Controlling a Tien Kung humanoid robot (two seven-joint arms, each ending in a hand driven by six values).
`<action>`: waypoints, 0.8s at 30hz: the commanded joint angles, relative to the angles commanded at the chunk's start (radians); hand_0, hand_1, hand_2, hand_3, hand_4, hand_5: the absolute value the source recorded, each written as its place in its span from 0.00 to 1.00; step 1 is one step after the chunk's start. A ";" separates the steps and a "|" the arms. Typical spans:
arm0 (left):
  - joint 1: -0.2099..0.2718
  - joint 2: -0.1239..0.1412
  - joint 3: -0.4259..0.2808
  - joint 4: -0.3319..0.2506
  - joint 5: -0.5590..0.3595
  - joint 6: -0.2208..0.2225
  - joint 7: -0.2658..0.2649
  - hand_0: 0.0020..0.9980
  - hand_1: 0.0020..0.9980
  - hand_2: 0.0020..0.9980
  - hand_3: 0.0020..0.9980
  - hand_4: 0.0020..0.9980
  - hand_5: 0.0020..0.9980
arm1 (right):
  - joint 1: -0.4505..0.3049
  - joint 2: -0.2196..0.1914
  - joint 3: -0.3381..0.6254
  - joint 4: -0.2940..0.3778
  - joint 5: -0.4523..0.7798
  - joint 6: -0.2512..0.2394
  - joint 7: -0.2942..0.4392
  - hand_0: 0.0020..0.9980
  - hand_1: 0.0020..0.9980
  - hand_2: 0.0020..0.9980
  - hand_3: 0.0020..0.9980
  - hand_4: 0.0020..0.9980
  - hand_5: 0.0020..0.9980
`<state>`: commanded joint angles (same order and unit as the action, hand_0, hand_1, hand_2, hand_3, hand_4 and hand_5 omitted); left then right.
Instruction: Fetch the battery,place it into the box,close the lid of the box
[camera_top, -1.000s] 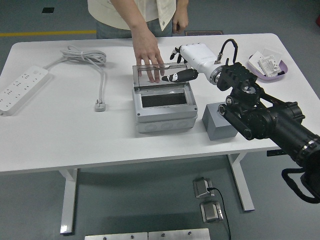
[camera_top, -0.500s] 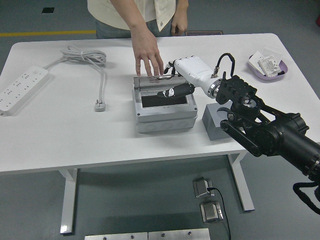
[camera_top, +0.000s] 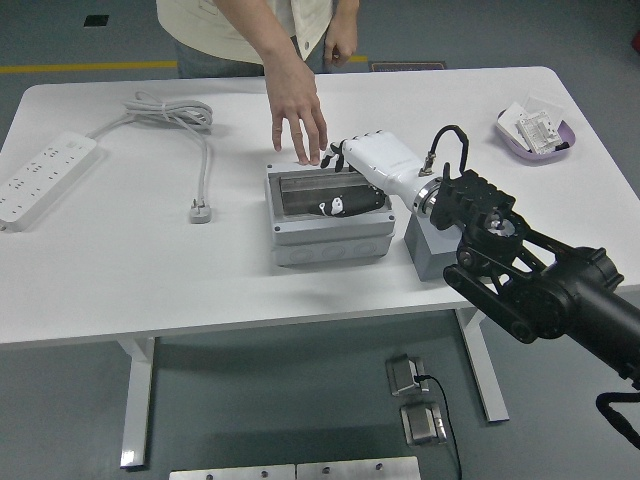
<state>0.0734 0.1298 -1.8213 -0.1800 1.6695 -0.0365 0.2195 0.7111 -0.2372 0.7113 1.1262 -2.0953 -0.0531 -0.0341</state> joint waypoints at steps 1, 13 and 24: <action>0.000 0.000 0.000 0.000 0.000 0.000 0.000 0.64 0.67 0.67 0.69 0.70 0.21 | -0.002 0.001 -0.001 -0.001 0.000 0.001 -0.001 0.66 0.51 0.59 0.69 1.00 0.74; 0.002 -0.001 -0.003 0.000 0.001 0.001 0.005 0.64 0.67 0.67 0.68 0.70 0.21 | -0.037 0.005 0.093 0.010 -0.026 0.018 -0.001 0.65 0.51 0.60 0.69 1.00 0.75; 0.008 -0.009 -0.008 0.000 0.002 -0.003 0.005 0.64 0.67 0.67 0.68 0.70 0.21 | -0.163 0.012 0.392 0.181 -0.129 0.257 -0.158 0.65 0.51 0.60 0.70 1.00 0.75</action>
<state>0.0814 0.1209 -1.8288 -0.1800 1.6716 -0.0394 0.2248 0.5485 -0.2250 1.1032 1.3072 -2.2245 0.2043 -0.1924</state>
